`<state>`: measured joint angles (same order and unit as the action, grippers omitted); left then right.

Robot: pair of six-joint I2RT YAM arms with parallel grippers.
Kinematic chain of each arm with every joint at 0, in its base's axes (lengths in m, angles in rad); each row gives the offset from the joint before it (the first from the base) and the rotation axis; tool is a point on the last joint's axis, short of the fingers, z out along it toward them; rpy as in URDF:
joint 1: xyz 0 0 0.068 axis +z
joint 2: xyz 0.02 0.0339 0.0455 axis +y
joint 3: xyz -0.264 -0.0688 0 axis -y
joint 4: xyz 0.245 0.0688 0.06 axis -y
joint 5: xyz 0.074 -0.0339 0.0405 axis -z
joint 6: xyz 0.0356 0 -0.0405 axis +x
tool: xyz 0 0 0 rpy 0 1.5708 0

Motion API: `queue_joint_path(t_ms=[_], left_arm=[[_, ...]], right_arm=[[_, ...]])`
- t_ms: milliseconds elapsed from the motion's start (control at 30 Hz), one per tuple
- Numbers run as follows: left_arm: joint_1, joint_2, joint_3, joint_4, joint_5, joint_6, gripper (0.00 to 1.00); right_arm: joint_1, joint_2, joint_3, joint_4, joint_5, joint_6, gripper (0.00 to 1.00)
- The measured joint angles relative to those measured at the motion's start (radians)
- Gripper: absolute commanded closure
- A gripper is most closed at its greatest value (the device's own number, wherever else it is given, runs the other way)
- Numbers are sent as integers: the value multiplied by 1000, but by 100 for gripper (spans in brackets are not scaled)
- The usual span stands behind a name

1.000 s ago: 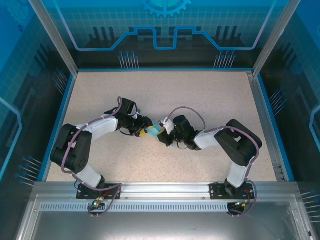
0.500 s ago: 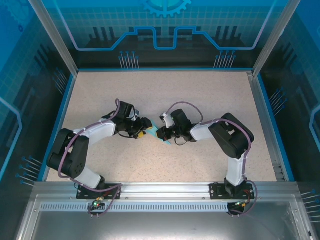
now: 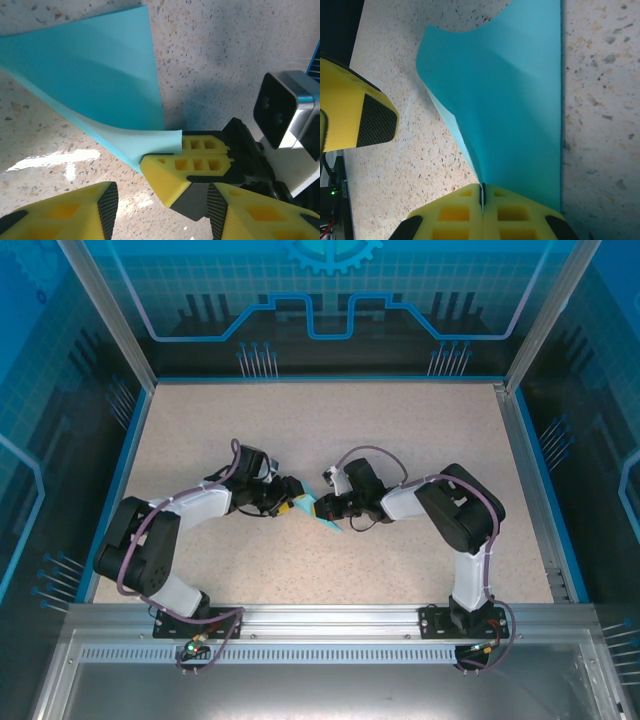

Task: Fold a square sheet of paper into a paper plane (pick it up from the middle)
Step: Fold the wing for the fifth time at the center of the table.

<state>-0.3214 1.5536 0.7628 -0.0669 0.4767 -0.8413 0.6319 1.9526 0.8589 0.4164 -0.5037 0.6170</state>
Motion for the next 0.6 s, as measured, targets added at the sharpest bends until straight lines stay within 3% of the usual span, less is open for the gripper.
queue_joint_path(t_ms=[600], left_arm=[[-22,111,-1,101,23,-17,71]], right_arm=[[-6,43,62,-39,-55,81,100]])
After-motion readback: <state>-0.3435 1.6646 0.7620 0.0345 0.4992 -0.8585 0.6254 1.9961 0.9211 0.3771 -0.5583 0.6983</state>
